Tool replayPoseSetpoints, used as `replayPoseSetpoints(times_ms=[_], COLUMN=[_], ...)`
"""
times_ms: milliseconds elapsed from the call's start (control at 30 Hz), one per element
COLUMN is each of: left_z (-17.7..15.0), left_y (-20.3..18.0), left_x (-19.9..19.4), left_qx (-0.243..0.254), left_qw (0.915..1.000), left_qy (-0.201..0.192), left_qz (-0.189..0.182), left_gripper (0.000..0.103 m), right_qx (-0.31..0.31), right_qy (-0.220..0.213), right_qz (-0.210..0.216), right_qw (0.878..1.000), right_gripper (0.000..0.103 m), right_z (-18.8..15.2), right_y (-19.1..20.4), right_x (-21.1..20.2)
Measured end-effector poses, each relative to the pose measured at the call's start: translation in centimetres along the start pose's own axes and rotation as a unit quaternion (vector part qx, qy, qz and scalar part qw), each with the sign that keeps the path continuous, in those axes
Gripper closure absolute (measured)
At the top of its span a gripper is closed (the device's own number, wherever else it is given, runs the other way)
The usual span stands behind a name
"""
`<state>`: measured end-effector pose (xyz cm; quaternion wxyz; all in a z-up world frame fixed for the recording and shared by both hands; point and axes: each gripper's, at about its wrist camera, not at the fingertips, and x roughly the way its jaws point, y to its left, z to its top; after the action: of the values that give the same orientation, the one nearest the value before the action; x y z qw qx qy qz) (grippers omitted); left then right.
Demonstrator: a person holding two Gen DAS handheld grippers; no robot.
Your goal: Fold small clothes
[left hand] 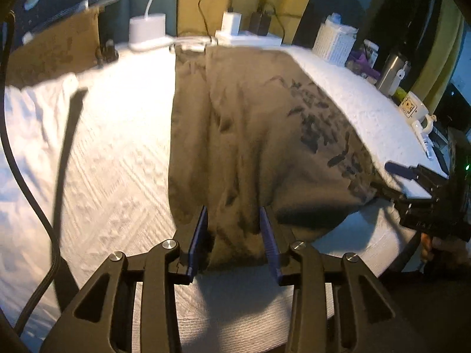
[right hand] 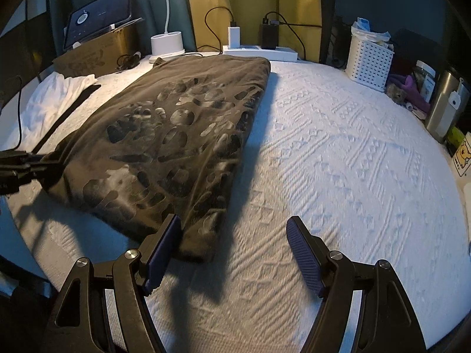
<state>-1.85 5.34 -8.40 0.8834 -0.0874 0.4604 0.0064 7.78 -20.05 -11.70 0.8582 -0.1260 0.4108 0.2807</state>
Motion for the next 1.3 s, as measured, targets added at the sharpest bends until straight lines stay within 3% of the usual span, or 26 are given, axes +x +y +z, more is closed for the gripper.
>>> replayPoseSetpoints(times_ms=[133,233,533,733,967,1300], left_z=[1.8,2.9,2.8,1.5,1.4,3.8], left_y=[-0.9,-2.2,-5.7,-5.5,-4.5,-2.1], left_x=[-1.1,-0.4,4.1,4.0,2.6,1.7], left_qx=[0.004,0.014,0.047,0.048,0.029,-0.009], left_qw=[0.9994,0.9989,0.9985,0.9985,0.9987,0.9998], left_qy=[-0.034,-0.040,0.013,0.008,0.009,-0.016], left_qz=[-0.009,-0.020,-0.023,-0.026,-0.040,0.001], left_gripper=[0.067,0.055,0.054,0.047,0.047,0.045], right_qx=[-0.009,-0.005,-0.018,-0.020,-0.014,-0.015], right_qy=[0.008,-0.007,-0.027,0.000,-0.004,-0.010], right_qz=[-0.002,-0.005,0.010,0.015,0.015,0.025], right_qw=[1.000,1.000,0.999,1.000,1.000,1.000], right_gripper=[0.028,0.027,0.027,0.028,0.027,0.027], right_z=[0.2,1.1,3.5,2.3,1.8,2.5], right_y=[0.2,0.0,1.4,1.9,1.7,0.4], right_x=[-0.6,-1.2,-0.5,1.9,1.6,0.8])
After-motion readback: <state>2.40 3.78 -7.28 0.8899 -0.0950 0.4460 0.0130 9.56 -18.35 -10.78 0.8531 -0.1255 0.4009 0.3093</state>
